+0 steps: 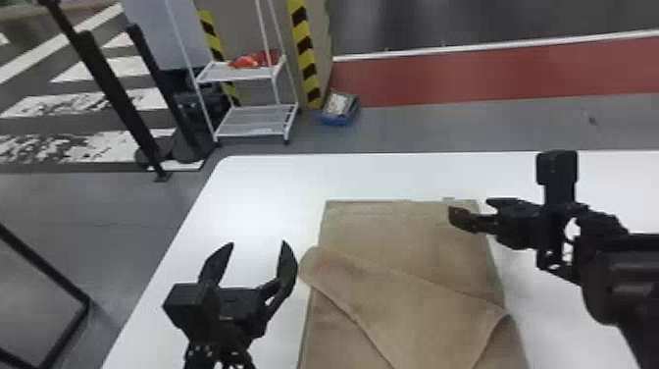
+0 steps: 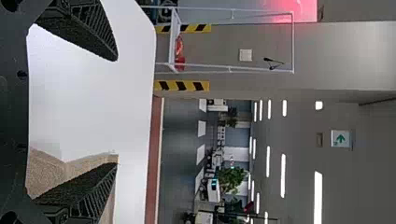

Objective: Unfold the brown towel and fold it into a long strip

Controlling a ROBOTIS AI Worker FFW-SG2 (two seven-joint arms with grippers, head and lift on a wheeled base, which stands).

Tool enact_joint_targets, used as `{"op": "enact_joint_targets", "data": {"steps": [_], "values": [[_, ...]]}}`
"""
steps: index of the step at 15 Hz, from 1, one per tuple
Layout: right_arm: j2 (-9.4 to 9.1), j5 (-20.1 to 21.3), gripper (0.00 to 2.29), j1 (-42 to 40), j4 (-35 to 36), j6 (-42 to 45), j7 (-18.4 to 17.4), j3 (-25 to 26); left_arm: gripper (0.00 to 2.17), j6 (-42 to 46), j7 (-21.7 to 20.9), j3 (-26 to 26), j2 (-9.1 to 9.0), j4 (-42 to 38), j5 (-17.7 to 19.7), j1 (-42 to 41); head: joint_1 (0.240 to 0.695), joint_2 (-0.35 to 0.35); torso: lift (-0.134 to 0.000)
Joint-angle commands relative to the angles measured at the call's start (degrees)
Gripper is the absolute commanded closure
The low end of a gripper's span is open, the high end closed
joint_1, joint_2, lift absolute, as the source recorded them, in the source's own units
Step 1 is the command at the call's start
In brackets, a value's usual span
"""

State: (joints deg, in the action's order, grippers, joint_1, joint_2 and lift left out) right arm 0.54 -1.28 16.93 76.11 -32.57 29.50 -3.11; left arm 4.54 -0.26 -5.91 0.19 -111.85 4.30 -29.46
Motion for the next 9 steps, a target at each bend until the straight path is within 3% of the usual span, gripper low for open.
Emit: {"op": "enact_joint_targets", "data": {"steps": [1, 3, 9], "values": [[-0.01, 1.5, 0.22, 2.4, -4.3, 0.8, -0.1, 0.9, 0.07, -0.3, 0.0, 0.5, 0.25, 0.8, 0.0, 0.8, 0.695, 0.206, -0.123], [-0.01, 2.4, 0.48, 2.8, -5.4, 1.1, -0.1, 1.2, 0.07, -1.3, 0.0, 1.2, 0.51, 1.1, 0.0, 1.4, 0.695, 0.179, -0.123], [-0.59, 7.4, 0.48, 4.4, -7.2, 0.4, -0.2, 0.5, 0.07, -1.7, -0.1, 2.0, 1.30, 2.2, 0.0, 2.7, 0.695, 0.160, -0.123]]}}
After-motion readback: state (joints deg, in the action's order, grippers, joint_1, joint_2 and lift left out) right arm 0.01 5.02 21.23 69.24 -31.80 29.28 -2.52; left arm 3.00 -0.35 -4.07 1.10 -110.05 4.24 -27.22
